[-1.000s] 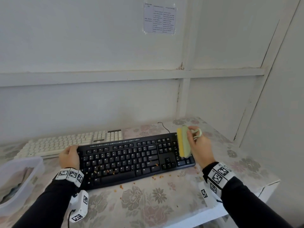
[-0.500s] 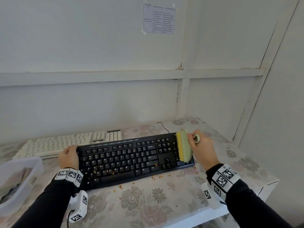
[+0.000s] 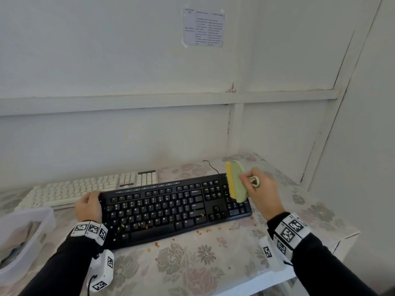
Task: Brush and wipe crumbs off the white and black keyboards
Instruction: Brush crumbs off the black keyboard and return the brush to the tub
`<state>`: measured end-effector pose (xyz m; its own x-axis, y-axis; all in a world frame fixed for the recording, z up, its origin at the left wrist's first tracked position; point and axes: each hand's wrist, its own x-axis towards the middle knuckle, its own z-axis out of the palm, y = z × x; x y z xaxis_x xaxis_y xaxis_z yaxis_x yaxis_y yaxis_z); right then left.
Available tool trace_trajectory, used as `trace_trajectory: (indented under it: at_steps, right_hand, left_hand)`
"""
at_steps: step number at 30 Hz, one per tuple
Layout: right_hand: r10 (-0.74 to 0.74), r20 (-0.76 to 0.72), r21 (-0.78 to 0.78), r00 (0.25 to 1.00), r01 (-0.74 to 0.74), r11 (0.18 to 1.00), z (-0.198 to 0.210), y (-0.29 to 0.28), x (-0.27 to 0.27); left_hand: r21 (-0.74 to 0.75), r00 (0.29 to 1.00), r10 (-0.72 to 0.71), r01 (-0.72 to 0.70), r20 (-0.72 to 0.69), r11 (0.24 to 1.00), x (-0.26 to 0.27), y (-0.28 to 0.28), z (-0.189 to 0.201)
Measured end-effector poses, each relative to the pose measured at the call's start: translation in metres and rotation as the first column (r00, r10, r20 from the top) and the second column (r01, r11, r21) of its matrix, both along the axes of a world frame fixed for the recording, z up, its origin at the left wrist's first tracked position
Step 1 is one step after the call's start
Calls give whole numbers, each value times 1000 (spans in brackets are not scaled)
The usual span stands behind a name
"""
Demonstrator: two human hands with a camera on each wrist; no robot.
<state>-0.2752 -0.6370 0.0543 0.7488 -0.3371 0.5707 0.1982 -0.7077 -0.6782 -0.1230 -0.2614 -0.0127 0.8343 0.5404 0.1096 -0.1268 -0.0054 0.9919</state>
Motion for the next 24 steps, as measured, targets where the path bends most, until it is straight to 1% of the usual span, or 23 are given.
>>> trace_trajectory:
  at_steps: [5, 8, 9, 10, 13, 14, 15, 19, 22, 24]
  right_hand:
    - [19, -157, -87, 987, -33, 996, -10, -3, -3]
    - [0, -263, -86, 965, -23, 996, -8, -7, -8]
    - [-4, -264, -72, 965, -16, 997, -6, -8, -8]
    - [-15, -229, -66, 973, 0, 998, -4, -8, -7]
    - [-44, -12, -30, 999, 44, 999, 2, -3, -1]
    - [-34, 27, -5, 999, 34, 999, 2, -1, 0]
    - [-21, 28, 4, 999, 21, 1000, 2, 1, 2]
    - [2, -136, -54, 991, -9, 999, -9, -1, 1]
    - [-12, -256, -48, 967, -1, 999, -13, -7, -6]
    - [-10, -284, -33, 959, 0, 999, -11, -9, -9]
  left_hand:
    - [19, 1000, 4, -4, -5, 1000, 0, 0, 2]
    - [11, 1000, 10, -10, -8, 1000, 2, 1, 2]
    - [14, 1000, 13, -13, -11, 1000, 2, 2, 0]
    - [18, 1000, 15, -14, -13, 1000, 3, 3, -1]
    - [22, 1000, 12, -11, -18, 1000, 5, 4, -3]
    - [20, 1000, 7, -7, -17, 1000, 5, 4, -3]
    - [18, 1000, 5, -5, -16, 1000, 4, 4, -3]
    - [8, 1000, 8, -8, -10, 1000, 2, 2, -1]
    - [15, 1000, 1, 0, -20, 1000, 1, 2, 0]
    - [11, 1000, -1, 1, -30, 1000, 1, 2, 0]
